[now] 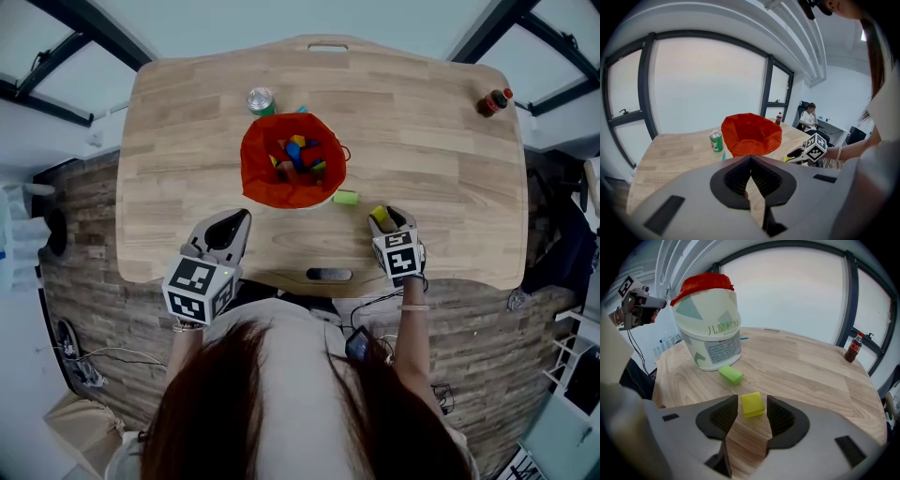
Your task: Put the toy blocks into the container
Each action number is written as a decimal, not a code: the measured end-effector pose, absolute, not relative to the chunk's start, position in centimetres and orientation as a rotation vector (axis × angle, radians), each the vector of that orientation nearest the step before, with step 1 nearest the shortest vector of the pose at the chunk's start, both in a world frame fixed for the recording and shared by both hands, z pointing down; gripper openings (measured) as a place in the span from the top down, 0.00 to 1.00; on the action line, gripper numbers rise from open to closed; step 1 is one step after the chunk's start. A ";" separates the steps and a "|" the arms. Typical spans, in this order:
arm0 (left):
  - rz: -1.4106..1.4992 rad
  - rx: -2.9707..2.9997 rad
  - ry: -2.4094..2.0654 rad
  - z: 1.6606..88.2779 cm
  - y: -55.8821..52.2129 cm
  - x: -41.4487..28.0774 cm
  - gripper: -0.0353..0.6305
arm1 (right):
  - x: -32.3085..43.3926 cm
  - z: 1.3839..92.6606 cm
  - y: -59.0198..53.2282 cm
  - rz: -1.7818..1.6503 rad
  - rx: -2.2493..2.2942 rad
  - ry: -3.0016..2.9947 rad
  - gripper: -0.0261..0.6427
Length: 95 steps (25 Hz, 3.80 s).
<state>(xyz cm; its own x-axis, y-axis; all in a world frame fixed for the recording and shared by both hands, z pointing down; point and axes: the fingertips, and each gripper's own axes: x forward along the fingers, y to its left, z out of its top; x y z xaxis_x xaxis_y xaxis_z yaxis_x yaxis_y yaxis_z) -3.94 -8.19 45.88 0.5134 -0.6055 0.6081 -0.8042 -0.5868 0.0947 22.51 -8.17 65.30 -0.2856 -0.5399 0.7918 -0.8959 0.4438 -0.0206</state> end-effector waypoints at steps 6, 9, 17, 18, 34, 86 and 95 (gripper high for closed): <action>0.767 2.374 -1.168 46.3 -8.7 -3.9 0.93 | 22.2 66.3 -8.4 0.636 1.159 -1.959 0.69; 0.771 2.370 -1.172 46.3 -8.8 -3.8 0.93 | 22.0 66.7 -8.4 0.638 1.137 -1.962 0.69; 0.781 2.356 -1.184 46.5 -8.9 -3.9 0.93 | 21.9 67.3 -8.4 0.649 1.118 -1.955 0.69; 0.782 2.356 -1.183 46.5 -8.9 -3.9 0.93 | 21.9 67.3 -8.4 0.650 1.117 -1.955 0.69; 0.748 2.383 -1.171 45.9 -9.1 -4.5 0.93 | 20.8 65.7 -8.3 0.643 1.192 -1.956 0.72; 0.602 2.565 -0.978 43.3 -8.2 -6.4 0.93 | 15.9 50.0 -7.0 0.521 1.670 -2.096 0.72; 0.588 2.578 -0.947 43.2 -8.3 -6.3 0.93 | 15.2 46.8 -7.1 0.459 1.710 -2.135 0.72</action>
